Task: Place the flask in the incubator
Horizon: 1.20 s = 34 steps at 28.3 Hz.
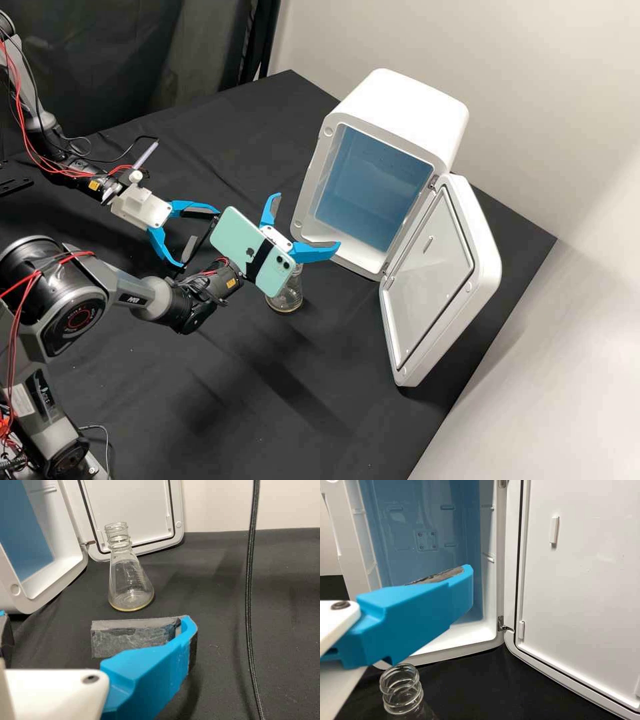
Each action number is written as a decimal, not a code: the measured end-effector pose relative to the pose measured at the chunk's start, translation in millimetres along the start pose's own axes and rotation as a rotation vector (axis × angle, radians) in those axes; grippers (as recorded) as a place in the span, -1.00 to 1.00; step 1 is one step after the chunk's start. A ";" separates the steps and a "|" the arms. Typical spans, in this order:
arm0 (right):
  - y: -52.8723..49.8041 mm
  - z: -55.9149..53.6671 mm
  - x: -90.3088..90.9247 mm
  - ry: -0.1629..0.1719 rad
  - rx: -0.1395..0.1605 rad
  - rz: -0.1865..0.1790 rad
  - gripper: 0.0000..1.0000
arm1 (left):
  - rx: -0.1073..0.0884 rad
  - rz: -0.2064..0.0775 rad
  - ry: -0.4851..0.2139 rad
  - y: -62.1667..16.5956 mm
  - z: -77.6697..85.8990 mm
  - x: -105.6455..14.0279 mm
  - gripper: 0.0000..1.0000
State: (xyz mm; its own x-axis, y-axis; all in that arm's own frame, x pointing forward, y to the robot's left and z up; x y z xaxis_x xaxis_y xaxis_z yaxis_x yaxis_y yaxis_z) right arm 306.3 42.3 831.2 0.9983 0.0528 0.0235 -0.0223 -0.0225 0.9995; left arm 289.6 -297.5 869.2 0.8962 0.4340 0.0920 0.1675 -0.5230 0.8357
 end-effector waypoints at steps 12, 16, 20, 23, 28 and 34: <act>0.0 0.0 0.0 0.000 0.000 0.000 1.00 | -0.045 0.002 0.017 0.8 -6.7 -0.6 1.00; 1.0 -1.2 -0.5 0.016 0.002 0.015 1.00 | -0.056 0.001 0.021 0.8 -8.1 -0.7 1.00; 0.1 1.4 -5.2 0.027 -0.002 0.024 1.00 | -0.055 0.001 0.020 0.7 -7.9 -0.7 1.00; -0.4 6.2 -10.4 0.022 -0.005 0.029 1.00 | -0.055 0.005 0.019 1.9 -7.9 0.1 1.00; -2.4 11.2 -19.2 0.032 -0.011 0.037 1.00 | -0.053 0.013 0.018 4.8 -7.9 2.5 1.00; -6.3 12.8 -24.8 0.054 -0.023 0.031 1.00 | -0.053 0.012 0.019 4.8 -8.0 2.7 1.00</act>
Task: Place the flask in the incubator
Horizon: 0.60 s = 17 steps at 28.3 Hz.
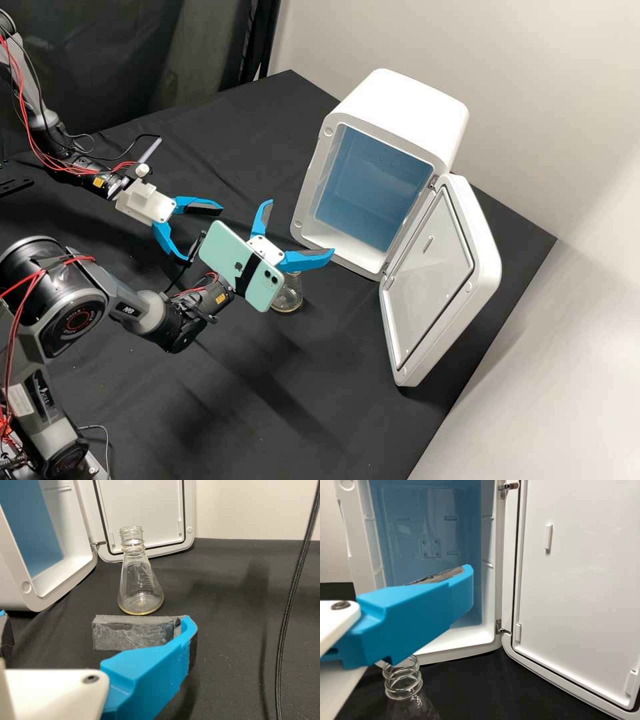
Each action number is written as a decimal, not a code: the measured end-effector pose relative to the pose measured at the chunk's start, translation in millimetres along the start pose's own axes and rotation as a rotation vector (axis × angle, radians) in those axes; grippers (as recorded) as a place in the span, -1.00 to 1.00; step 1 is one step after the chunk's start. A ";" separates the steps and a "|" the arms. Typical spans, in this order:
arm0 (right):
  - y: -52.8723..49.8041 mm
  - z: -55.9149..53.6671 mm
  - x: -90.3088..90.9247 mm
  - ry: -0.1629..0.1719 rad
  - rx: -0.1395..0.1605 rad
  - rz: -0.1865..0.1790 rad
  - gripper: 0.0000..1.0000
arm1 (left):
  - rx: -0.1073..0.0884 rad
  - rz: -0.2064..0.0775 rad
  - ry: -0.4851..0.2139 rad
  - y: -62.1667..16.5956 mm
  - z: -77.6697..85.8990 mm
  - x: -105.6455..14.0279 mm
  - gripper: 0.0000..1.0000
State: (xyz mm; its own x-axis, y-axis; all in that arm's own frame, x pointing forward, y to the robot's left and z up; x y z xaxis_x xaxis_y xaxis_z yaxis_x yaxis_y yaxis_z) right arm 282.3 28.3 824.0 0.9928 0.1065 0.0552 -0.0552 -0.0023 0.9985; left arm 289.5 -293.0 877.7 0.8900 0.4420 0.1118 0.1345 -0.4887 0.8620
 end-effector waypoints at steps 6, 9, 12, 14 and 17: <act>-8.5 8.2 -3.2 -0.020 -0.022 -0.021 1.00 | 0.001 0.009 -0.001 2.3 0.2 1.6 1.00; -15.8 12.4 -5.3 -0.035 -0.036 -0.048 1.00 | 0.001 0.009 -0.001 2.3 0.2 1.6 1.00; -22.4 13.3 -6.2 -0.038 -0.034 -0.073 1.00 | 0.001 0.007 -0.001 2.1 0.2 1.6 1.00; -26.2 15.0 -6.7 -0.045 -0.032 -0.087 1.00 | 0.001 0.007 -0.001 2.1 0.2 1.6 1.00; -30.7 19.1 -7.9 -0.060 -0.031 -0.104 1.00 | 0.001 0.007 -0.001 2.1 0.2 1.6 1.00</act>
State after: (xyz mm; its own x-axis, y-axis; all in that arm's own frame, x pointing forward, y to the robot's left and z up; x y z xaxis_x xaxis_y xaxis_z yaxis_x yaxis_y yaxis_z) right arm 278.3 8.6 793.0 0.9979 0.0449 -0.0476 0.0460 0.0364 0.9983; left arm 291.3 -293.4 879.7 0.8914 0.4377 0.1175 0.1284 -0.4926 0.8607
